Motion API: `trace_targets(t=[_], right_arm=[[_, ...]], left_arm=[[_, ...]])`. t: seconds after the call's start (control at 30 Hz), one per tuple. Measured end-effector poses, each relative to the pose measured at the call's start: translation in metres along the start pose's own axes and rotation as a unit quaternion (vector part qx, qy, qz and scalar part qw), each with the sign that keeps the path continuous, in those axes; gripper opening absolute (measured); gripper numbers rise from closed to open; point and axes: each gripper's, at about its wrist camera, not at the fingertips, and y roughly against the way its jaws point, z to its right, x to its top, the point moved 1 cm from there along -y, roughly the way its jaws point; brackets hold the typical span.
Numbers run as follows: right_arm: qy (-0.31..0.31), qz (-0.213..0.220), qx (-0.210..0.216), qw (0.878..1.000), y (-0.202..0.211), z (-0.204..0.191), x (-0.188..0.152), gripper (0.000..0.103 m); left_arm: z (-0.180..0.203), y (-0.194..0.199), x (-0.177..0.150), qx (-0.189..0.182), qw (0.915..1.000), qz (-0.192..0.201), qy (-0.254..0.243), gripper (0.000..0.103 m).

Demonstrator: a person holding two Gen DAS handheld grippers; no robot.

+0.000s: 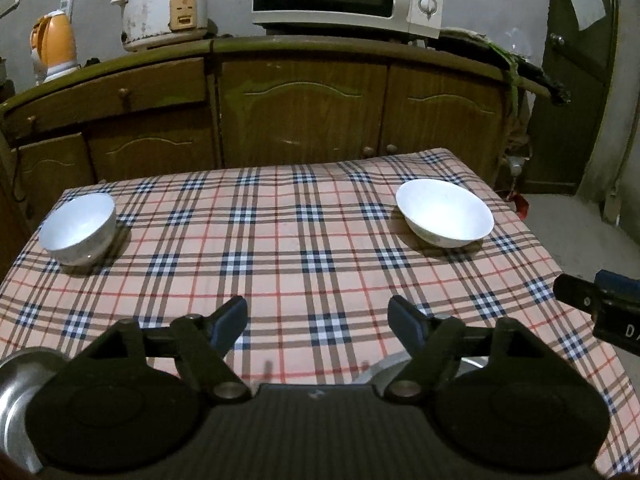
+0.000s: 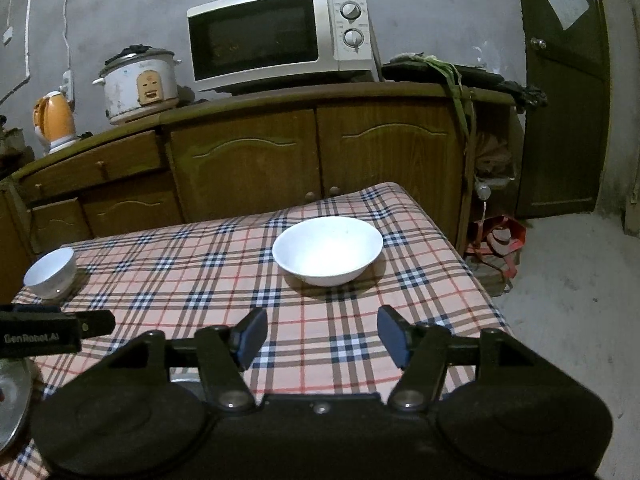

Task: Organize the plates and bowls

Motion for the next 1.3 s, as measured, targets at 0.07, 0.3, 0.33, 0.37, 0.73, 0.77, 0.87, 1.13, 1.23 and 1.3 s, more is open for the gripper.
trace_targets(t=[0.07, 0.3, 0.33, 0.37, 0.73, 0.77, 0.87, 1.13, 1.23, 1.3], right_arm=[[0.001, 0.001, -0.001, 1.0, -0.004, 0.001, 0.002, 0.073], [0.006, 0.0, -0.003, 1.0, -0.025, 0.007, 0.011, 0.074], [0.006, 0.0, -0.003, 1.0, -0.028, 0.008, 0.012, 0.074], [0.005, -0.001, -0.004, 1.0, -0.032, 0.009, 0.013, 0.074], [-0.033, -0.012, -0.01, 0.999, -0.092, 0.044, 0.043, 0.075], [-0.034, -0.013, -0.015, 0.999, -0.1, 0.048, 0.046, 0.075], [-0.03, -0.017, -0.02, 0.999, -0.122, 0.055, 0.052, 0.075], [-0.08, -0.049, -0.019, 0.995, -0.181, 0.081, 0.058, 0.075], [-0.087, -0.061, -0.018, 0.994, -0.199, 0.084, 0.055, 0.075], [-0.084, -0.066, -0.018, 0.994, -0.209, 0.084, 0.053, 0.075]], left_arm=[[0.0, -0.005, 0.003, 0.001, 1.0, -0.001, 0.001, 0.079], [0.002, -0.026, 0.017, 0.0, 1.0, -0.008, 0.001, 0.08], [0.003, -0.029, 0.019, -0.001, 1.0, -0.009, 0.002, 0.08], [0.003, -0.033, 0.022, -0.002, 0.9999, -0.011, 0.004, 0.08], [0.016, -0.086, 0.065, -0.038, 0.999, -0.023, -0.006, 0.082], [0.018, -0.091, 0.068, -0.043, 0.9987, -0.025, -0.01, 0.082], [0.029, -0.113, 0.078, -0.051, 0.9979, -0.029, -0.027, 0.082], [0.054, -0.174, 0.088, -0.055, 0.9963, -0.054, -0.039, 0.082], [0.059, -0.188, 0.088, -0.059, 0.9958, -0.055, -0.043, 0.082], [0.063, -0.198, 0.089, -0.055, 0.9959, -0.055, -0.045, 0.082]])
